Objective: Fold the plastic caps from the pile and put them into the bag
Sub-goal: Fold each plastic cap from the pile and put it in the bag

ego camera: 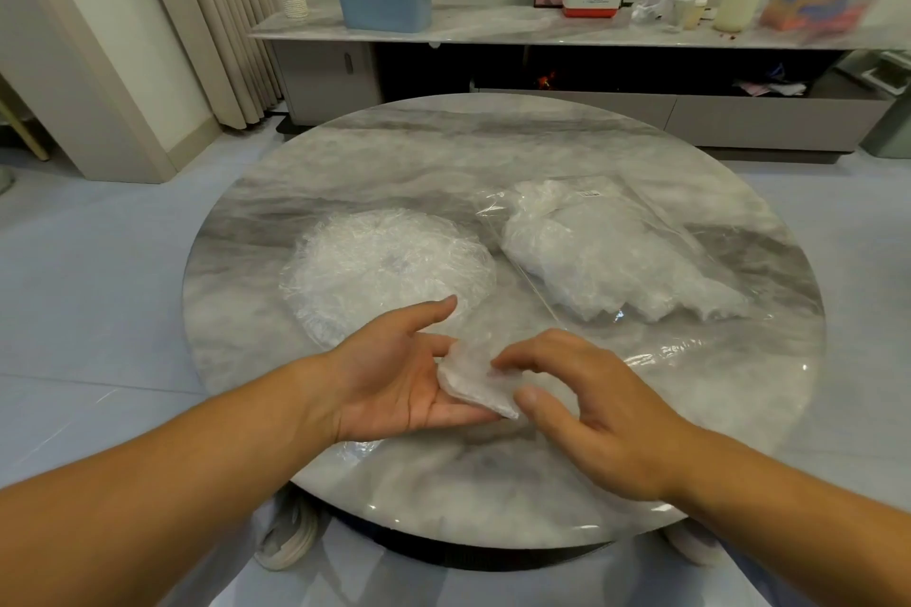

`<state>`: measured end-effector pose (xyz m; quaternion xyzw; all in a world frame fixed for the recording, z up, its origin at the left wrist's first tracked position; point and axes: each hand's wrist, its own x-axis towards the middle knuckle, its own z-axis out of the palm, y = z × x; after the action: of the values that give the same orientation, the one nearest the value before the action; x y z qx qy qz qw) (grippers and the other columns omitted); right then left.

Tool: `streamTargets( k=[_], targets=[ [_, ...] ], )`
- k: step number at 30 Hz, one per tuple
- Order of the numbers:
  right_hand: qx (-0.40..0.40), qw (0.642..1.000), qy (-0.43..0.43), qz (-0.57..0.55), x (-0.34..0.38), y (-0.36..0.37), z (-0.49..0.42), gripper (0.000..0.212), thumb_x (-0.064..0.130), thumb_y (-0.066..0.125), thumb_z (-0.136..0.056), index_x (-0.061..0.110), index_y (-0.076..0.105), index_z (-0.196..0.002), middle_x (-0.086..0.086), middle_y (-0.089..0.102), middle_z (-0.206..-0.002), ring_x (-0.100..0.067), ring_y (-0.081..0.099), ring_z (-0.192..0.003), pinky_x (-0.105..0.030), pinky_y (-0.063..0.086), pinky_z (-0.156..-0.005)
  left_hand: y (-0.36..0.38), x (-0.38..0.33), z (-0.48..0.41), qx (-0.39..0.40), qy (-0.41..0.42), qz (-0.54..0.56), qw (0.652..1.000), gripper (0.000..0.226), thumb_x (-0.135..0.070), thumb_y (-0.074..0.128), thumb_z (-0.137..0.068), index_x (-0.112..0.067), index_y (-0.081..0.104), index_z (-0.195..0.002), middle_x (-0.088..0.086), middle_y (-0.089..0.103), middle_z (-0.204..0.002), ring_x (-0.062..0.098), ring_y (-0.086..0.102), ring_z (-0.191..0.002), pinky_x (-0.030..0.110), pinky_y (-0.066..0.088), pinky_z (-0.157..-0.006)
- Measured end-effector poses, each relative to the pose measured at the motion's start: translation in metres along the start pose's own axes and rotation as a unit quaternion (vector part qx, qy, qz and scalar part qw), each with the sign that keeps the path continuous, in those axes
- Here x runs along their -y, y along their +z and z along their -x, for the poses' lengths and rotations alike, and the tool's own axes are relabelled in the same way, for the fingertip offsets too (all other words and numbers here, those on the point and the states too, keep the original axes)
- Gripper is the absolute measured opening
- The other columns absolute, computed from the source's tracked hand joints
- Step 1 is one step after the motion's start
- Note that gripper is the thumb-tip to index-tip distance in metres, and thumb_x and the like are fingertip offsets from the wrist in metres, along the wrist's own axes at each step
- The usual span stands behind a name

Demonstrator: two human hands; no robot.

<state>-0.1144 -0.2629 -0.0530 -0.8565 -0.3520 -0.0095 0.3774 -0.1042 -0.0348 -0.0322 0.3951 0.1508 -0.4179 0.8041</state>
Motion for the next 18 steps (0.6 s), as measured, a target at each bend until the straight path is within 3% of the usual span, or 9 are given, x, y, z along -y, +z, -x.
streamTargets(
  k=[4,6,9,12,15,18],
  targets=[
    [0.083,0.989,-0.047,0.109,0.003,0.001,0.008,0.062,0.053,0.043,-0.099,0.034,0.019,-0.154,0.007,0.063,-0.132,-0.002,0.051,-0.119,-0.010,0.029,-0.103,0.004,0.004,-0.006,-0.049,0.026,-0.071,0.996,0.043,-0.019,0.059,-0.097,0.009,0.056,-0.131,0.025,0.066,-0.127,0.034,0.066,-0.118,0.043,0.054,-0.098],
    [0.094,0.988,-0.043,0.114,0.001,-0.001,0.008,0.065,0.055,0.039,-0.101,0.036,0.011,-0.157,0.009,0.058,-0.139,0.000,0.047,-0.125,-0.011,0.028,-0.106,0.004,0.005,-0.010,-0.073,0.041,-0.097,0.992,0.034,-0.004,0.052,-0.098,0.009,0.057,-0.129,0.023,0.067,-0.125,0.032,0.066,-0.117,0.040,0.054,-0.099],
    [0.033,0.995,-0.028,0.091,0.001,-0.007,0.010,0.060,0.052,0.044,-0.100,0.028,0.032,-0.154,0.015,0.052,-0.142,0.003,0.045,-0.130,-0.011,0.032,-0.106,0.008,0.002,-0.016,-0.120,0.091,-0.094,0.984,0.033,0.008,0.052,-0.095,0.009,0.056,-0.128,0.026,0.067,-0.122,0.031,0.071,-0.108,0.036,0.061,-0.085],
    [-0.043,0.988,0.120,-0.083,0.006,-0.014,0.007,0.045,0.059,0.051,-0.093,0.041,0.057,-0.134,0.027,0.057,-0.129,0.007,0.051,-0.124,-0.008,0.039,-0.099,0.022,-0.003,-0.021,-0.153,0.149,-0.104,0.971,0.033,0.012,0.062,-0.089,0.004,0.058,-0.122,0.026,0.065,-0.120,0.029,0.072,-0.095,0.034,0.063,-0.071],
    [-0.073,0.901,0.267,-0.334,0.007,-0.025,-0.003,0.029,0.056,0.065,-0.088,0.034,0.077,-0.104,0.008,0.072,-0.116,-0.010,0.067,-0.112,-0.034,0.056,-0.097,0.040,-0.006,-0.024,-0.150,0.200,-0.140,0.958,0.039,0.010,0.068,-0.086,-0.005,0.060,-0.122,0.021,0.065,-0.120,0.027,0.074,-0.091,0.032,0.061,-0.070],
    [-0.085,0.844,0.304,-0.433,0.006,-0.044,-0.001,0.045,0.053,0.061,-0.079,0.016,0.079,-0.097,-0.015,0.074,-0.108,-0.026,0.073,-0.103,-0.048,0.058,-0.094,0.059,-0.003,-0.029,-0.144,0.232,-0.231,0.934,0.045,0.003,0.072,-0.087,-0.018,0.061,-0.125,0.014,0.067,-0.121,0.028,0.072,-0.102,0.033,0.062,-0.078]
  ],
)
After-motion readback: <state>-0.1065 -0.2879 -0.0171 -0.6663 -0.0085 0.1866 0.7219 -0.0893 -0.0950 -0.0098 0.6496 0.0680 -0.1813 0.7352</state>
